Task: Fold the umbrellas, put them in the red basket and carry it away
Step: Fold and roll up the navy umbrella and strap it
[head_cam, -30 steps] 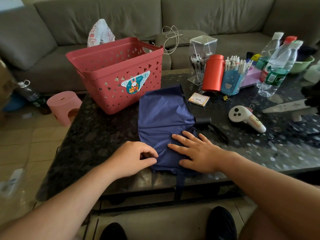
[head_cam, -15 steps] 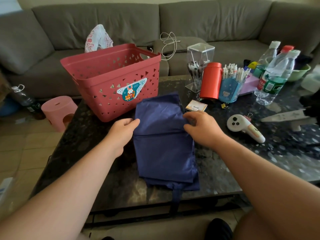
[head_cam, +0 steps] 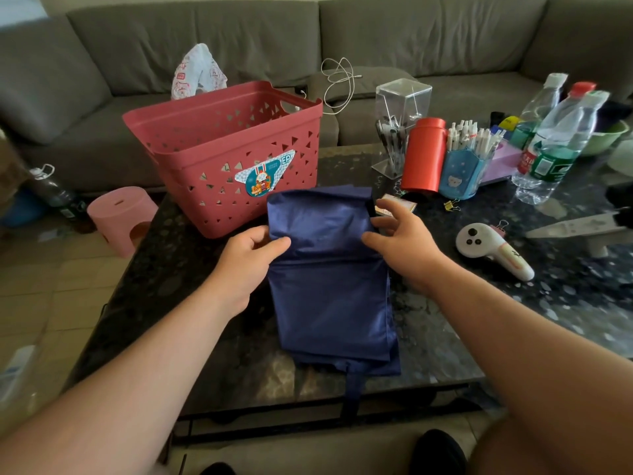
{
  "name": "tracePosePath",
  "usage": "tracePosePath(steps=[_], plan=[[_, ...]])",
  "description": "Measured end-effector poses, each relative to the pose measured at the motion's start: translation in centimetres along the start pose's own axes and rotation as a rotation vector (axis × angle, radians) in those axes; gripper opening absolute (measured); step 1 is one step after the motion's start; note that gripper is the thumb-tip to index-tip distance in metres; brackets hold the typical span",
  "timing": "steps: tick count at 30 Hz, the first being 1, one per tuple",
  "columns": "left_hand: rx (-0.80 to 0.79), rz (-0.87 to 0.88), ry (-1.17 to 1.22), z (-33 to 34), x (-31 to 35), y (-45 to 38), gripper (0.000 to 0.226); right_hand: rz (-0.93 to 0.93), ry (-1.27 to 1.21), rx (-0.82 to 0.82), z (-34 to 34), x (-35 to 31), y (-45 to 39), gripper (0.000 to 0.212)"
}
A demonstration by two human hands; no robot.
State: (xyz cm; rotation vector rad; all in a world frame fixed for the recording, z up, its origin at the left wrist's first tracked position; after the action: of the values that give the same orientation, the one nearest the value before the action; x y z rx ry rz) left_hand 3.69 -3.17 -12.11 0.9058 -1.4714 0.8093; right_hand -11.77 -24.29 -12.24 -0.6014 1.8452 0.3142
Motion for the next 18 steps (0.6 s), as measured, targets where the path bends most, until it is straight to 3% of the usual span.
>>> tracePosePath(steps=[4, 8, 10, 13, 15, 18], plan=[[-0.02, 0.057, 0.026, -0.7, 0.3, 0.4, 0.031, 0.015, -0.202, 0.041, -0.2, -1.1, 0.1, 0.053], [-0.02, 0.138, 0.077, -0.8, 1.1, 1.2, 0.018, -0.076, -0.188, 0.054, -0.4, -1.7, 0.1, 0.077], [0.001, 0.198, 0.068, -0.9, 1.6, 1.6, 0.012, -0.17, -0.14, 0.046, -0.6, -2.5, 0.5, 0.076], [0.137, 0.28, -0.021, -1.3, 2.0, 1.4, 0.002, -0.277, -0.069, 0.077, -0.7, -3.8, 1.2, 0.051], [0.202, 0.312, -0.074, -1.5, 2.3, 1.4, 0.016, -0.293, -0.069, 0.11, -0.9, -3.9, 1.5, 0.034], [0.125, 0.326, -0.073, -1.9, 2.4, 1.5, 0.037, -0.293, -0.068, 0.082, -1.4, -4.0, 2.0, 0.018]])
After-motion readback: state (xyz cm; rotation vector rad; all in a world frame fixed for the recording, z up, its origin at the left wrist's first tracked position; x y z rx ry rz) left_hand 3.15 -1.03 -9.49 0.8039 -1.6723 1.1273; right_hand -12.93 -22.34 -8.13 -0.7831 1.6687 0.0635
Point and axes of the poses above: each hand's wrist, its own y-axis away from the middle knuckle, its own z-axis out of the palm, x = y × z, the point moved 1 cm from there along -y, towards the middle knuckle, and after that the axes turned 11 degrees about x, right-handed, at the moved point
